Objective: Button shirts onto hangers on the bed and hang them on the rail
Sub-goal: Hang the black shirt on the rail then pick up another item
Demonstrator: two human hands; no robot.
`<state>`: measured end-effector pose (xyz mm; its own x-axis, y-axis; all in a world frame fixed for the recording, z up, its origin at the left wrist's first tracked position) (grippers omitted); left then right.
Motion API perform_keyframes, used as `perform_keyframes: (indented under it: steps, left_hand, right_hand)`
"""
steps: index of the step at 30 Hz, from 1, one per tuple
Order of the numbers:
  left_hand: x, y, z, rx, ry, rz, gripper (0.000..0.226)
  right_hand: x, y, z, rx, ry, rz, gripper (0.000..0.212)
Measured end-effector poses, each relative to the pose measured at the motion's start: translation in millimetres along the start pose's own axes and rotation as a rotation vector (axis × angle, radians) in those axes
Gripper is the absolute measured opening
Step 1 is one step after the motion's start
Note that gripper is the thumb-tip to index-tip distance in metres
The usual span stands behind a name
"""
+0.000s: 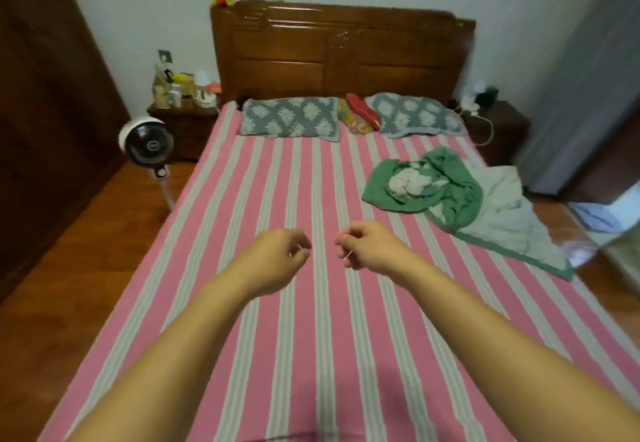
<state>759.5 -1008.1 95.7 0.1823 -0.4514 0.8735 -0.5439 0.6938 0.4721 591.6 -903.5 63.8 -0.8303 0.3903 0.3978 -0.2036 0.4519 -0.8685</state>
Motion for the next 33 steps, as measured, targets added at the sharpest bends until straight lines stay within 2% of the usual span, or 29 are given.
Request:
perform_keyframes:
  steps: [2,5,9,12,15,17,21,25,27,29,33]
  left_hand:
    - [-28.6,33.4,33.1,-0.111,-0.065,-0.028,0.023]
    - [-84.7,83.5,82.0,-0.3,-0.229,-0.018,0.022]
    - [-152.0,206.8,115.0,-0.587,-0.419,0.018,0.019]
    - [-177.5,312.6,108.4,-0.812,-0.475,-0.024,0.015]
    - [-204.6,399.1,88.1,-0.971,-0.522,-0.047,0.013]
    - [-231.5,445.1,73.6,-1.039,-0.587,-0.06,0.011]
    - [-302.2,520.3,51.4,-1.129,-0.69,-0.031,0.011]
    - [-371.9,613.1,50.2,-1.12,-0.754,0.012,0.012]
    - [-397.9,670.4,54.1,-1.12,-0.743,-0.007,0.017]
    - [-415.9,721.7,59.0,-1.1,-0.686,-0.031,0.013]
    - [-455.6,799.6,67.6,-1.053,-0.574,-0.07,0.011]
  right_hand:
    - [51.8,38.3,-13.1,-0.07,0.128,0.043,0.018]
    - [121.6,116.8,-66.6,-0.249,0.408,0.159,0.02]
    - [189.2,209.4,-187.7,-0.533,0.679,0.249,0.018]
    - [234.4,236.5,-283.6,-0.637,0.947,0.295,0.018]
    - [270.6,241.8,-368.3,-0.642,1.213,0.334,0.023]
    - [291.1,253.3,-413.5,-0.63,1.317,0.348,0.023]
    - [343.5,312.8,-478.8,-0.698,1.382,0.316,0.022]
    - [413.8,378.9,-534.4,-0.752,1.401,0.261,0.022]
    - [446.8,404.4,-562.1,-0.783,1.372,0.233,0.021]
    - [484.2,423.9,-586.7,-0.793,1.356,0.233,0.02]
    - [568.3,460.7,-626.8,-0.817,1.359,0.196,0.018]
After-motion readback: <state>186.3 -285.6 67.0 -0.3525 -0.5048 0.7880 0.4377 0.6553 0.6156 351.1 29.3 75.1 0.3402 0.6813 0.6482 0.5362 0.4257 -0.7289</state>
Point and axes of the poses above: each hand's wrist, its own z-axis towards the middle knuckle, its own x-axis out of the back of the hand, y = z × x, the point moved 3 cm from there along z, towards the middle knuckle, and after that the axes turned 1 degree about z, right-handed, at the moved point
